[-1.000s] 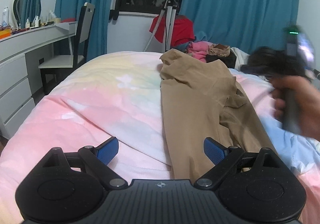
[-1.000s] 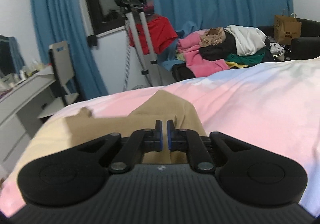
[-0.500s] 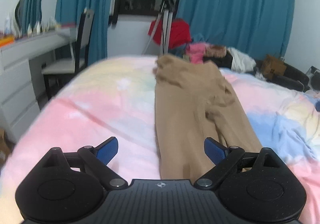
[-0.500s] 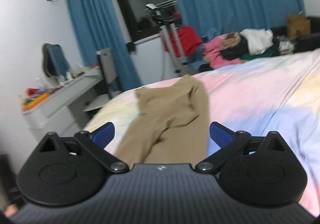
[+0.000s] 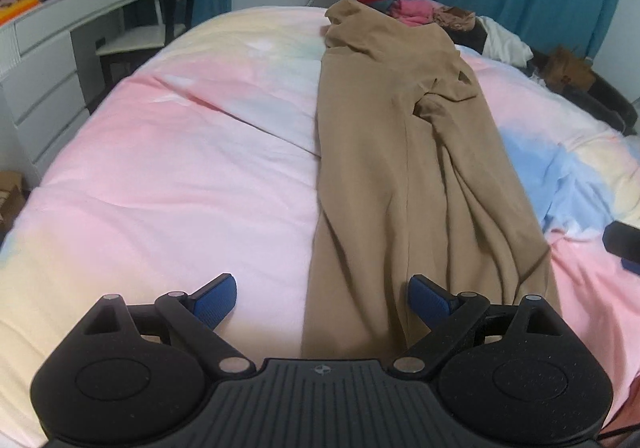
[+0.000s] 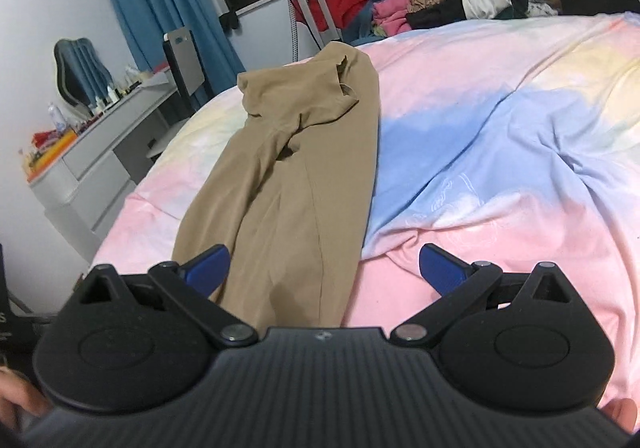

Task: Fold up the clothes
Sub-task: 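Move both open grippers to the hem end of the tan strip, then grasp the hem end with both grippers and fold it toward the collar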

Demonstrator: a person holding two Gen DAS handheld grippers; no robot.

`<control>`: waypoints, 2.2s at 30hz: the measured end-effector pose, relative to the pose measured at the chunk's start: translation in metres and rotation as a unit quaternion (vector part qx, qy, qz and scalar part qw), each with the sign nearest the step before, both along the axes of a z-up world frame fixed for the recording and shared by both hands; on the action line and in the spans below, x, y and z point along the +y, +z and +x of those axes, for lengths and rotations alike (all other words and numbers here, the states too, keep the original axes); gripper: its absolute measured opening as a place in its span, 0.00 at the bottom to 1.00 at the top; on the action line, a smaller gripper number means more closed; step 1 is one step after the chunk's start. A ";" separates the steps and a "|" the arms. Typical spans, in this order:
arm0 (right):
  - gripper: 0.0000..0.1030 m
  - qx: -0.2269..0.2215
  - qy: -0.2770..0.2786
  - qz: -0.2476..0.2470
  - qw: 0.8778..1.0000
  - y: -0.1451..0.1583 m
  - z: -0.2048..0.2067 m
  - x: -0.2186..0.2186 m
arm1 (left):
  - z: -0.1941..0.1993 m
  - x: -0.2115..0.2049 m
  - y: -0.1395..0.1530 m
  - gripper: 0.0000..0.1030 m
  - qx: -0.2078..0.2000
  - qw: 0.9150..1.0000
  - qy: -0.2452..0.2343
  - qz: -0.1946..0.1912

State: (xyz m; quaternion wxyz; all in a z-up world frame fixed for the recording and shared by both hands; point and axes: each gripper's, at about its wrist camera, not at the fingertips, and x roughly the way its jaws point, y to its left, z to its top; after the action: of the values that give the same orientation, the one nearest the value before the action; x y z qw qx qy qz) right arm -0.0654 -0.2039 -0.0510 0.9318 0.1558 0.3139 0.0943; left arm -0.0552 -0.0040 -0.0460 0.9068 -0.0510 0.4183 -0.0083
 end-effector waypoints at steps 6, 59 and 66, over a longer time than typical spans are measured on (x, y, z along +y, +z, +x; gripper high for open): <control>0.99 0.023 0.024 0.021 0.999 -0.010 -0.002 0.001 | -0.002 0.009 -0.005 0.91 0.039 0.998 0.010 -0.043; 0.15 -0.053 0.047 0.165 0.984 0.071 -0.097 -0.045 | -0.113 0.016 0.124 0.09 -0.190 0.950 -0.047 -0.241; 0.15 -0.056 0.025 0.139 0.988 0.077 -0.014 -0.037 | -0.029 0.006 0.135 0.09 -0.202 0.961 -0.044 -0.186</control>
State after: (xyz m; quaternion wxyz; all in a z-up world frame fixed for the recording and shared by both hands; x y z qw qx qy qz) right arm -0.0792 -0.2408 0.0259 0.9144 0.2707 0.2491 0.1687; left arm -0.0841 0.0019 0.0886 0.9457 -0.1974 0.2194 -0.1364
